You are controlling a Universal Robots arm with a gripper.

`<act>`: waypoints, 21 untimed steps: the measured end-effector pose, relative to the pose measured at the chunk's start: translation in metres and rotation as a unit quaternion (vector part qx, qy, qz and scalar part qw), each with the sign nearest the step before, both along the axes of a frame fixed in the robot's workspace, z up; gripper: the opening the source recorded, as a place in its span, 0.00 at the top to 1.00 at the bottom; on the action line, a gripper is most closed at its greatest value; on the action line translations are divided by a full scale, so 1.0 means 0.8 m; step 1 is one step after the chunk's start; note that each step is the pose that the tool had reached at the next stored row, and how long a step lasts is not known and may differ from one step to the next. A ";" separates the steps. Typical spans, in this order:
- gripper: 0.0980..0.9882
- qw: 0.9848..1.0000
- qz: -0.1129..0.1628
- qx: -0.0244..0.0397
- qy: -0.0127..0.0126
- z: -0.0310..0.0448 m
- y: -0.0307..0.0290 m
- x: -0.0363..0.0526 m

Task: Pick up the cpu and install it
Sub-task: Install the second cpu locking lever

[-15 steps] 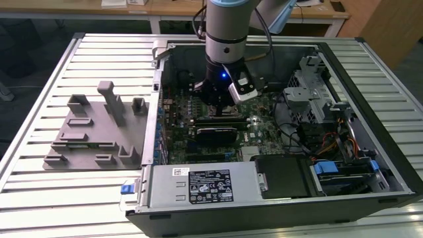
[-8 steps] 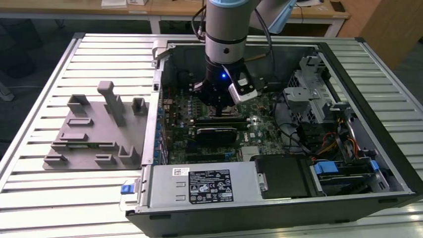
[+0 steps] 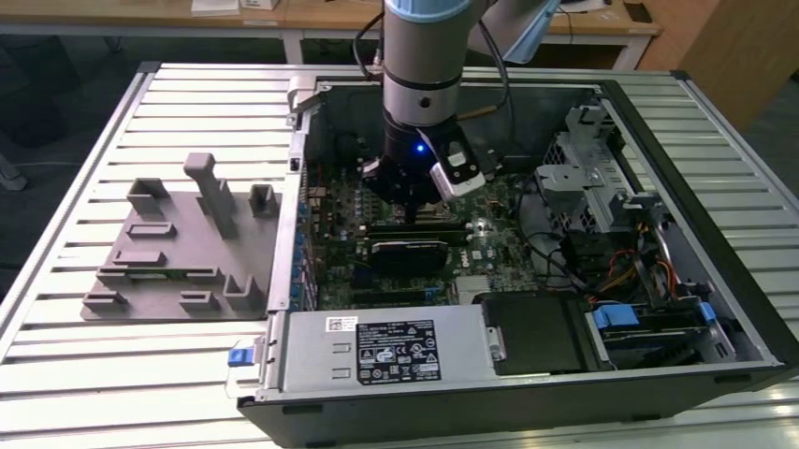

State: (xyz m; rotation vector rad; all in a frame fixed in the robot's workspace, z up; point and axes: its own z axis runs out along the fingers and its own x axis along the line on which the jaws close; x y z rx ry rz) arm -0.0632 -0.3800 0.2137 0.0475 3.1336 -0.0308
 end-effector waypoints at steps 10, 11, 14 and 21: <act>0.99 0.999 0.021 0.024 -0.001 -0.0017 -0.0023 -0.005; 0.99 0.999 0.022 0.026 -0.002 -0.0017 -0.0030 -0.006; 0.99 0.999 0.023 0.032 -0.003 -0.0017 -0.0076 -0.009; 0.99 0.998 0.025 0.053 -0.004 -0.0052 -0.0187 -0.013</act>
